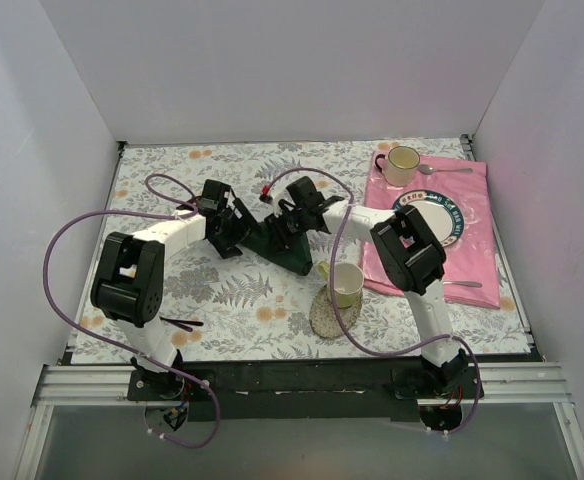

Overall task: Fold the napkin, place the utensils inside, and roll it up
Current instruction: Roll the napkin with the utensil

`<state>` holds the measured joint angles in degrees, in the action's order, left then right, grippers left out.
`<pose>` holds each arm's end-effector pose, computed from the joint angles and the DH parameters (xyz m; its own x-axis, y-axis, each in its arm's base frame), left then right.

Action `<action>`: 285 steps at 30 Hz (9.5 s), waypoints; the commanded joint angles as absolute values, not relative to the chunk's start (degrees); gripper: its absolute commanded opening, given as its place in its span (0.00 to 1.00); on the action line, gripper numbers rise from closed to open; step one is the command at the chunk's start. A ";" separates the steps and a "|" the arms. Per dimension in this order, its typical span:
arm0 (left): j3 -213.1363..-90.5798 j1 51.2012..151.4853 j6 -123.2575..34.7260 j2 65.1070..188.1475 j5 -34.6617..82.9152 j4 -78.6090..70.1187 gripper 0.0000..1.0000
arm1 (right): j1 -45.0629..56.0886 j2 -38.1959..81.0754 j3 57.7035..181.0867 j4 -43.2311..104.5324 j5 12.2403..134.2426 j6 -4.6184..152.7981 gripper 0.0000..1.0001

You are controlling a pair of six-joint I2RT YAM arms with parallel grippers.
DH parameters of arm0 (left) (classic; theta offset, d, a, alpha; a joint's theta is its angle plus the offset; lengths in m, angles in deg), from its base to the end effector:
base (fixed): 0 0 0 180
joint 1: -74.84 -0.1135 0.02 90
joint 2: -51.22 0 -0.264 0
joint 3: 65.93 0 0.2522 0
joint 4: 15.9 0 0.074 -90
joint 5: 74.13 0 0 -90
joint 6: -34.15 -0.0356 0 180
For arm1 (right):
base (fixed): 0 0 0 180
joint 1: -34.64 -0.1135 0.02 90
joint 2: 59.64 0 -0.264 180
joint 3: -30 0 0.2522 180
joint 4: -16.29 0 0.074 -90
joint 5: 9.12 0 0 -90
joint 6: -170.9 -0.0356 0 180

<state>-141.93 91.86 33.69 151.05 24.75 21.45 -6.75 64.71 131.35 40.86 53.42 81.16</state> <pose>0.3315 -0.1072 0.1761 -0.3671 -0.9209 0.1314 -0.8348 0.2639 -0.4831 0.3435 0.3246 0.1550 -0.5500 -0.4901 -0.6762 -0.8226 0.4578 0.3373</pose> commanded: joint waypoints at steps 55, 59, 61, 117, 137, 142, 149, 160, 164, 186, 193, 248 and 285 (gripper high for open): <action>-143.94 93.39 32.22 153.52 26.41 22.65 0.74 | 0.36 74.91 133.67 36.66 24.73 68.26 0.25; -143.93 93.48 32.31 154.75 25.89 21.85 0.71 | 1.33 75.88 131.91 28.32 18.75 60.26 0.28; -144.37 93.48 32.13 156.25 24.14 21.85 0.65 | 1.33 75.89 131.74 27.85 18.48 59.37 0.28; -144.02 93.56 30.99 158.18 25.88 18.34 0.61 | 3.70 72.99 129.37 29.97 19.89 60.33 0.34; -142.44 93.56 29.58 156.34 26.85 19.30 0.39 | -11.67 56.81 134.21 54.76 87.44 83.97 0.89; -144.02 93.56 29.23 156.69 27.55 20.18 0.38 | -16.07 58.83 133.32 53.79 93.36 85.30 0.88; -145.25 93.48 29.15 157.13 28.52 20.80 0.37 | -16.95 62.00 133.23 52.12 95.55 85.39 0.72; -145.08 93.48 28.97 153.87 29.66 19.83 0.74 | -8.26 64.63 135.78 49.13 65.28 78.54 0.31; -145.26 93.65 29.58 154.58 30.28 19.22 0.76 | -2.81 68.40 135.43 45.10 43.50 71.43 0.24; -148.77 94.88 28.62 160.73 28.52 20.09 0.60 | 2.82 72.28 133.41 36.56 26.57 60.95 0.35; -147.54 94.97 28.35 161.26 27.11 20.01 0.42 | 1.60 67.98 137.18 46.56 37.00 69.20 0.67; -147.98 94.88 30.55 160.82 27.29 19.39 0.65 | 2.30 72.72 133.06 40.78 35.53 67.98 0.39; -146.31 94.88 30.29 161.17 25.09 19.13 0.20 | -15.90 62.26 136.93 54.23 96.52 84.51 0.97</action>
<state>-148.20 94.57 31.59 161.65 27.88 15.33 -14.55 64.15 137.69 54.11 88.43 81.70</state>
